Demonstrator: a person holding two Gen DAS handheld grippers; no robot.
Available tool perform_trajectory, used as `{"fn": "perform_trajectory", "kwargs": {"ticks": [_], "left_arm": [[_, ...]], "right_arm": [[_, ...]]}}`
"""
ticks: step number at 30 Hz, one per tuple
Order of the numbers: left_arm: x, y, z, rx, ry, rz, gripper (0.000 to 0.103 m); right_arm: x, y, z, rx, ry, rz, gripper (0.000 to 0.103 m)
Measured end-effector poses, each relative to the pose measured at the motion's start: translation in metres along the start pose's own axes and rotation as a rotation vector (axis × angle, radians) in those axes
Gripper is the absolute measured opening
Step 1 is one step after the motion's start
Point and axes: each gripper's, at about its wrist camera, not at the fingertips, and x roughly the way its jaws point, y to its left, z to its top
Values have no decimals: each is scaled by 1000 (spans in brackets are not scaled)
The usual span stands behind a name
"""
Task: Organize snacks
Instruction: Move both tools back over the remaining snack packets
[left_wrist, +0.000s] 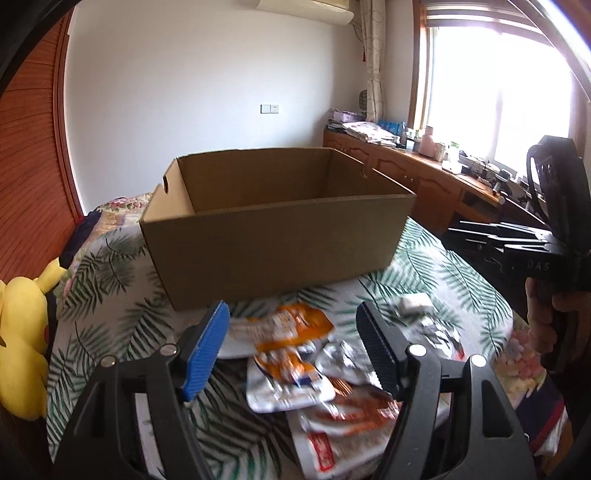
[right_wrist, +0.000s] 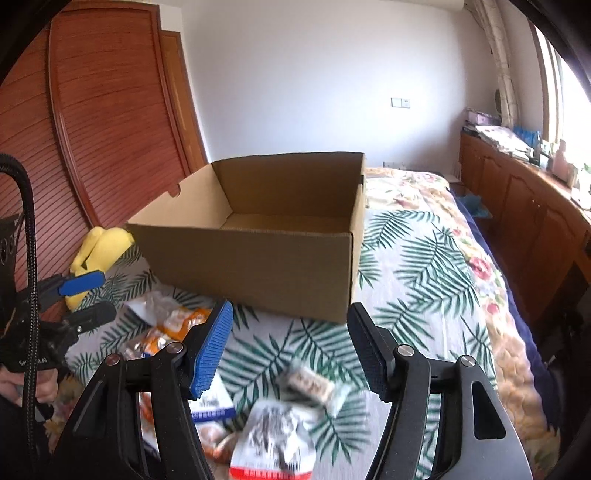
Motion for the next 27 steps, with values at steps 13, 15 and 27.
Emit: {"fn": "perform_trajectory", "kwargs": {"ticks": [13,15,27], "left_arm": [[-7,-23,-49,-15,56,-29,72],[-7,-27,-57,-17,69,-39,72],[-9,-54,-86,48,118,-81,72]], "right_arm": [[6,-6,-61,52,93,-10,66],[11,-6,-70,55,116,-13,66],[19,-5,-93,77,169,9,67]]}}
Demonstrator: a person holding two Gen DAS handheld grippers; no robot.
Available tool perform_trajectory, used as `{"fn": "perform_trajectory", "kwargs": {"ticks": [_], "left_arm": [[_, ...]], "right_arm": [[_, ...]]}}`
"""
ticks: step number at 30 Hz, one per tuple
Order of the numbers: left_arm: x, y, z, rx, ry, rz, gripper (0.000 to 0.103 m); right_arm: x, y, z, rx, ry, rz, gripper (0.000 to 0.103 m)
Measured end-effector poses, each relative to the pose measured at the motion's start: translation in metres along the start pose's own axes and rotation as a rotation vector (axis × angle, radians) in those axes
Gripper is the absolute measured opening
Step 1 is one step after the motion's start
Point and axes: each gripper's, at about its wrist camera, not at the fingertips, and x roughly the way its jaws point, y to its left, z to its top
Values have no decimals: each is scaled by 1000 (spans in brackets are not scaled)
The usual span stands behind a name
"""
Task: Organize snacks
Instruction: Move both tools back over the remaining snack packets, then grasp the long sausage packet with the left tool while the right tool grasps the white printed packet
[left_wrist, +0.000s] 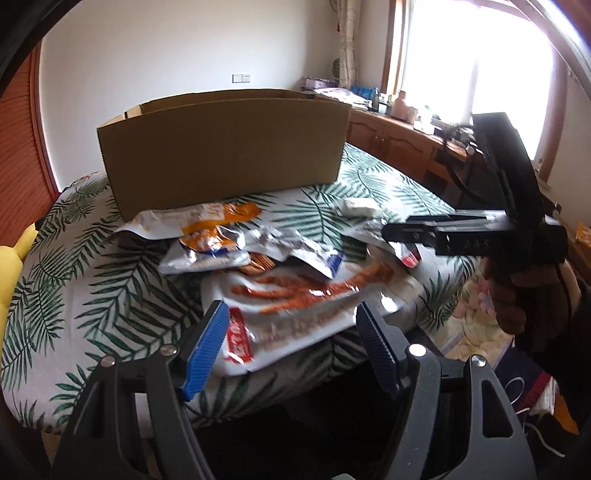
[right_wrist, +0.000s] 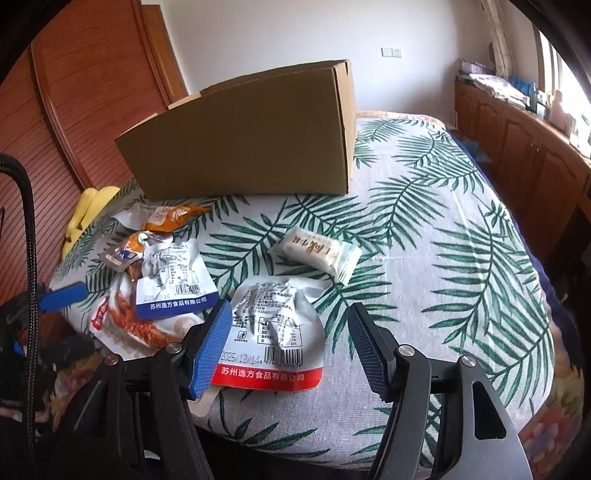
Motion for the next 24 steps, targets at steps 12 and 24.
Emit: {"fn": "perform_trajectory", "kwargs": {"ticks": [12,24], "left_arm": [[27,-19,-4,136,56,54,72],[46,-23,12,182,60,91,72]], "right_arm": [[-1,3,3,-3,-4,-1,67],[1,-2,2,9,8,7,67]]}}
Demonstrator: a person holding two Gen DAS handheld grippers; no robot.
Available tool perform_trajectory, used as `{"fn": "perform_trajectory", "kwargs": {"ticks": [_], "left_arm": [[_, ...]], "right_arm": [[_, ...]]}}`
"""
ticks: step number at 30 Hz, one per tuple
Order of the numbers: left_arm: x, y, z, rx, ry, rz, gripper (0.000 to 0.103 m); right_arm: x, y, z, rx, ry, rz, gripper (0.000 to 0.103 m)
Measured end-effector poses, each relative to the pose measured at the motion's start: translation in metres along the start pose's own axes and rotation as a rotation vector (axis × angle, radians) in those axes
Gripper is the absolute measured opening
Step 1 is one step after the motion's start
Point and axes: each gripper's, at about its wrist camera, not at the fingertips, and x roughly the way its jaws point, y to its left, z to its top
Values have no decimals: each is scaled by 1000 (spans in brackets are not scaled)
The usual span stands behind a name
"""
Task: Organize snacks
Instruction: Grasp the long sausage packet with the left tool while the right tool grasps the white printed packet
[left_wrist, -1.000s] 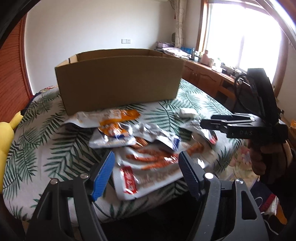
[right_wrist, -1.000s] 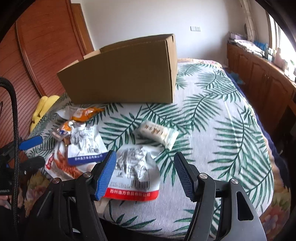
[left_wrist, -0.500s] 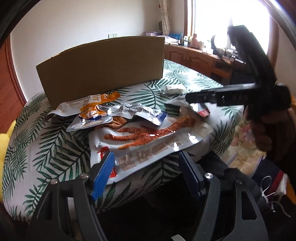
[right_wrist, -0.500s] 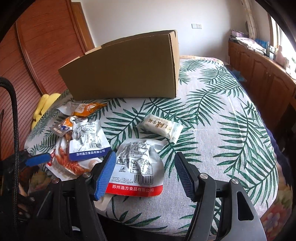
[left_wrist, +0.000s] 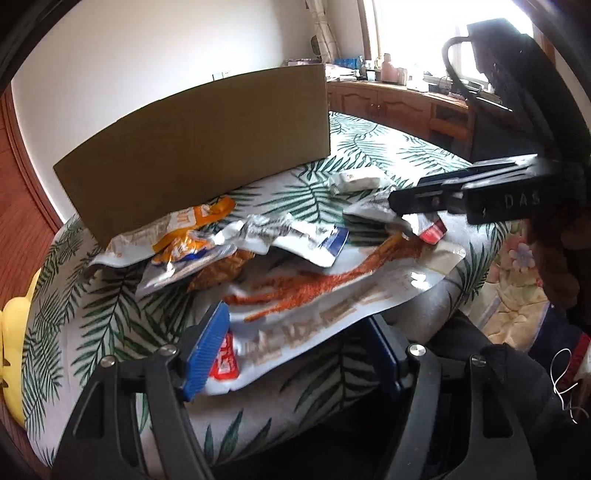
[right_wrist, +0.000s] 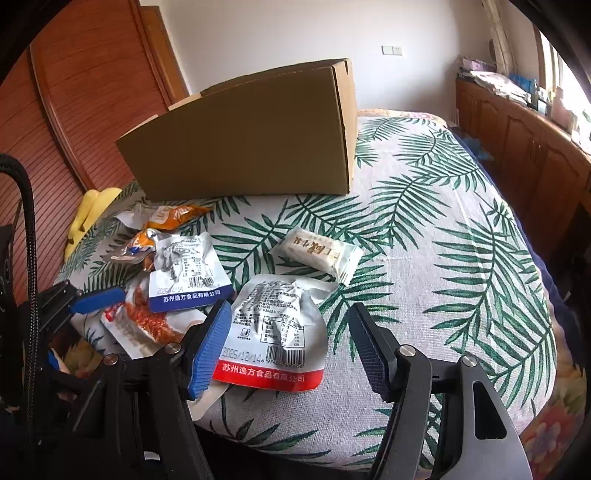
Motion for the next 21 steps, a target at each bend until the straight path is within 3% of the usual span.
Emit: {"fn": "perform_trajectory", "kwargs": {"ticks": [7,14,21], "left_arm": [[8,-15,12,66,-11,-6,67],[14,-31,17,164,-23,10,43],[-3,-23,9,147,-42,2,36]], "right_arm": [[12,0,4,3,43,11,68],[19,-6,14,21,75,31,67],[18,-9,14,30,72,52,67]]}}
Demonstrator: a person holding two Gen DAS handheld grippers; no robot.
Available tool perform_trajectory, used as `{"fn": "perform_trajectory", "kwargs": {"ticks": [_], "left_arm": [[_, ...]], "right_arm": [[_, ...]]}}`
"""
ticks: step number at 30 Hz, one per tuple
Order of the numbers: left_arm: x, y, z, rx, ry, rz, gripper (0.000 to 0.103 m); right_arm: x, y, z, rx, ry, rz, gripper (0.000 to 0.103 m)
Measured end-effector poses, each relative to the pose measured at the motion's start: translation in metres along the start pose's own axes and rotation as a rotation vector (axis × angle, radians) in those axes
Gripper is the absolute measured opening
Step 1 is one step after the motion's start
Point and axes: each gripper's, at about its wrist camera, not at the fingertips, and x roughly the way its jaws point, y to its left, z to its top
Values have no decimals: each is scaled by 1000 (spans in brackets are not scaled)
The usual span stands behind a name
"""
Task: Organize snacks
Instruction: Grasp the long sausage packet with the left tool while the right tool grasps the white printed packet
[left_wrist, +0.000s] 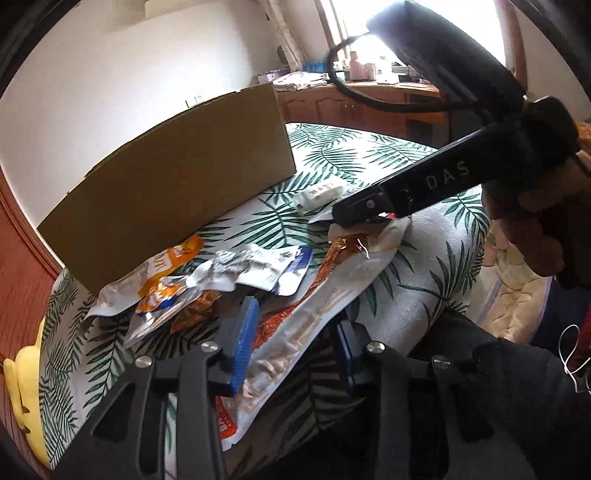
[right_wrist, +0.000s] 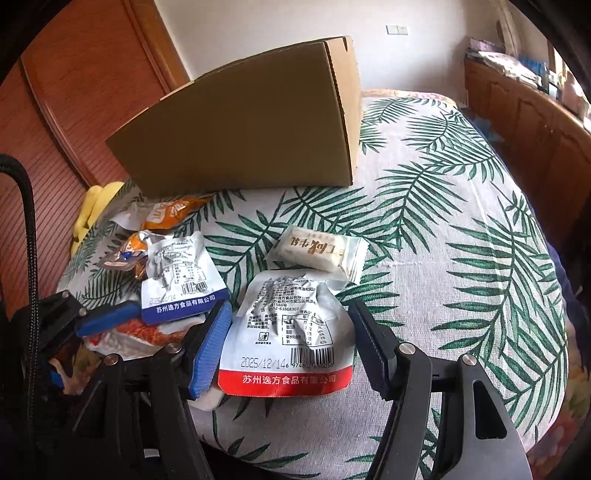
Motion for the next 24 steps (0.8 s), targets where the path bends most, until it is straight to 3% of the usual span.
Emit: {"fn": "perform_trajectory", "kwargs": {"ticks": [7,11,14,24], "left_arm": [[-16,29,-7,-77,-1,-5,28],[-26,45,-12,-133,-8,-18,24],[-35,54,-13,-164,-23,-25,14],[-45,78,-13,-260,-51,-53,13]], "right_arm": [[-4,-9,1,20,-8,-13,66],[-2,2,-2,-34,-16,-66,67],[0,10,-7,-72,-32,-119,67],[9,29,-20,-129,-97,-235,67]]}}
